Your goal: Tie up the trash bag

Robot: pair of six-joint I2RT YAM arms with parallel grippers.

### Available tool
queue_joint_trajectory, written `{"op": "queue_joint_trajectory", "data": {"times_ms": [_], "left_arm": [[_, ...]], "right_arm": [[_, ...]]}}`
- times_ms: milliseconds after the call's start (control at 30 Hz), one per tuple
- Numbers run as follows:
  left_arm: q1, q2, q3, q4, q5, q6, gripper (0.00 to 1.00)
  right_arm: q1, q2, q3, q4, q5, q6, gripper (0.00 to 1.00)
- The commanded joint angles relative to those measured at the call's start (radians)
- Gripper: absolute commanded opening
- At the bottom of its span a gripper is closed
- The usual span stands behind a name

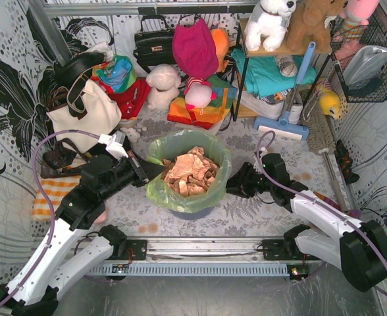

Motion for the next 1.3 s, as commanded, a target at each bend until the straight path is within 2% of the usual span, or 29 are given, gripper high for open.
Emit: {"op": "queue_joint_trajectory", "data": {"times_ms": [0, 167, 300, 500, 700, 933, 1200, 1267], "left_arm": [[0.001, 0.01, -0.02, 0.021, 0.011, 0.006, 0.0], [0.001, 0.012, -0.019, 0.017, 0.009, 0.008, 0.0], [0.003, 0.01, -0.021, 0.014, 0.007, 0.008, 0.0], [0.002, 0.003, -0.018, 0.004, 0.003, 0.007, 0.0], [0.002, -0.008, -0.001, -0.009, 0.001, 0.008, 0.0], [0.001, 0.002, 0.021, 0.006, 0.015, 0.011, 0.0], [0.001, 0.02, 0.063, 0.048, 0.043, 0.012, 0.0], [0.001, 0.031, 0.071, 0.068, 0.063, 0.013, 0.0]], "right_arm": [[0.014, 0.026, -0.016, 0.052, 0.017, -0.019, 0.38], [0.019, 0.053, -0.014, 0.053, 0.049, -0.028, 0.32], [0.022, 0.057, -0.012, 0.058, 0.071, -0.034, 0.23], [0.023, 0.004, -0.015, 0.049, 0.111, -0.02, 0.0], [0.023, -0.183, 0.022, -0.09, 0.206, -0.005, 0.0], [0.023, -0.379, 0.191, -0.254, 0.292, -0.041, 0.0], [0.023, -0.384, 0.367, -0.19, 0.206, -0.097, 0.0], [0.022, -0.362, 0.394, -0.126, 0.156, -0.097, 0.0]]}}
